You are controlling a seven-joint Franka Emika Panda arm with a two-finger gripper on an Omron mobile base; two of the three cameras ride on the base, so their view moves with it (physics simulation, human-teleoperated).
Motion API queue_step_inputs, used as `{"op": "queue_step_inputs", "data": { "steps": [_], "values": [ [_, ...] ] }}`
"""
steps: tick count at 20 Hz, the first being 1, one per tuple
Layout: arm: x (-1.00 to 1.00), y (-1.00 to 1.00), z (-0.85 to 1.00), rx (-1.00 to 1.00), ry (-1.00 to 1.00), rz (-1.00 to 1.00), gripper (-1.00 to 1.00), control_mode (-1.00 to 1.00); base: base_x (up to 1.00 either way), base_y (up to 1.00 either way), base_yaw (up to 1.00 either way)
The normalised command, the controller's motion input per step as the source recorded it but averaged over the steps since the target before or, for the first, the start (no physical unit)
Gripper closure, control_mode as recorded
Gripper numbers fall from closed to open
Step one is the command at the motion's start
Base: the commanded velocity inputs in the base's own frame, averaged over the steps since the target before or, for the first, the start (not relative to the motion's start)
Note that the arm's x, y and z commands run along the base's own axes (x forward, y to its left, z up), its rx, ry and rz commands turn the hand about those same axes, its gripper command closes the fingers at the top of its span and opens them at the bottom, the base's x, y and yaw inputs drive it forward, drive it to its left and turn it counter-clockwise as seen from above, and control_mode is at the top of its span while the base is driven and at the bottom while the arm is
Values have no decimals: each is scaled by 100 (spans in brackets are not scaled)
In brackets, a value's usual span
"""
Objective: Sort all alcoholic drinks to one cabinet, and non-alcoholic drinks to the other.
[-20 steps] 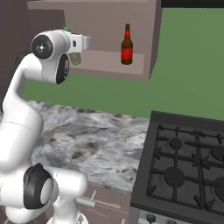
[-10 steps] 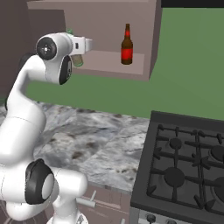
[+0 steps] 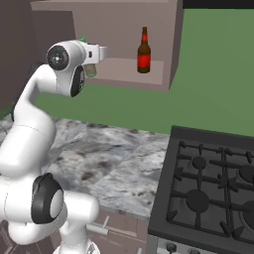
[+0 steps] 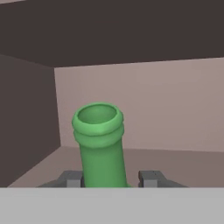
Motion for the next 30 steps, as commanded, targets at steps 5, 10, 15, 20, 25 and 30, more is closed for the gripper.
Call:
{"op": "queue_step_inputs", "data": {
  "steps": [5,10,15,20,25,30],
  "values": [
    [24,0,-3,0,0,0,100,-100,0,0,0],
    [24,0,0,0,0,0,100,-100,0,0,0],
    [28,0,-8,0,1,0,100,-100,0,0,0],
    [28,0,-14,-1,2,0,100,-100,0,0,0],
    [28,0,-15,-1,0,1,100,-100,0,0,0],
    [28,1,-19,-1,0,0,100,-100,0,0,0]
  ]
}}
